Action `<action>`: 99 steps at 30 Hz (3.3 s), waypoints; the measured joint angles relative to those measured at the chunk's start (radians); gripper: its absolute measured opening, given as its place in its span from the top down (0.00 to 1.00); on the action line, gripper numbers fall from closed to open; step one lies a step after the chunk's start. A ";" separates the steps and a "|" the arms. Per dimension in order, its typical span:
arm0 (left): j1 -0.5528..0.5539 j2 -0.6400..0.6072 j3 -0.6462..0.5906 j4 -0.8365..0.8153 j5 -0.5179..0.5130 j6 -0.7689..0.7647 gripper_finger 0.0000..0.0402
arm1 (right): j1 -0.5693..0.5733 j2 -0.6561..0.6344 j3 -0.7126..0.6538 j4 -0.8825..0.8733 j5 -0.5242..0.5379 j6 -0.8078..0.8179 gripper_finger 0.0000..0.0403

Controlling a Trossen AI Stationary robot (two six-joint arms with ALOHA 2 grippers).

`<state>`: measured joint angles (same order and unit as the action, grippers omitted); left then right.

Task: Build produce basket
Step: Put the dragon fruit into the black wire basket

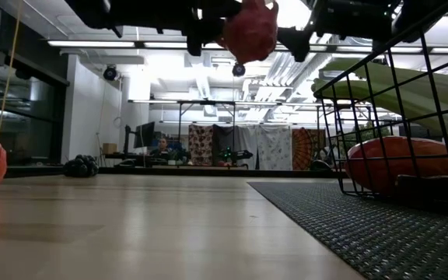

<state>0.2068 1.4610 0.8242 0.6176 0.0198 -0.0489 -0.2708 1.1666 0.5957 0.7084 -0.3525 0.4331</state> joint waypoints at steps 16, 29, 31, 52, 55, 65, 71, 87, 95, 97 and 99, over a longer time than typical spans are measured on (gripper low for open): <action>-0.014 0.035 0.000 0.041 0.032 0.000 0.50 | 0.111 0.117 0.000 0.062 0.136 0.034 0.05; -0.013 0.033 0.000 0.040 -0.002 0.060 0.35 | 0.115 0.118 0.000 0.062 0.152 0.037 0.49; -0.009 0.033 0.000 0.040 -0.002 0.054 0.33 | 0.115 0.118 0.000 0.061 0.154 0.038 0.55; 0.092 -0.483 0.000 -0.408 -0.012 -0.163 0.27 | 0.010 -0.377 0.166 -0.874 0.124 -0.143 0.59; 0.068 -0.538 0.000 -0.411 -0.028 -0.132 0.27 | 0.031 -0.402 0.264 -1.043 0.177 -0.218 0.59; 0.024 -0.549 0.000 -0.416 -0.053 -0.106 0.27 | 0.038 -0.404 0.365 -1.088 0.194 -0.295 0.59; -0.001 -0.533 -0.001 -0.420 -0.076 -0.114 0.27 | 0.071 -0.393 0.365 -1.162 0.080 -0.101 0.59; 0.003 -0.532 -0.001 -0.419 -0.080 -0.088 0.27 | 0.798 -0.388 0.365 -1.461 0.383 0.708 0.59; 0.003 -0.532 -0.001 -0.419 -0.061 -0.085 0.27 | 1.059 -0.231 0.365 -1.614 0.673 1.092 0.58; 0.003 -0.532 -0.001 -0.419 -0.061 -0.075 0.27 | 1.075 -0.181 0.365 -1.670 0.700 1.193 0.58; 0.003 -0.532 -0.001 -0.419 -0.060 -0.066 0.27 | 1.080 -0.133 0.365 -1.735 0.712 1.296 0.58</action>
<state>0.2096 0.9287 0.8234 0.1982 -0.0402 -0.1146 0.8092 1.0340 0.9611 -1.0262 0.3597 1.7296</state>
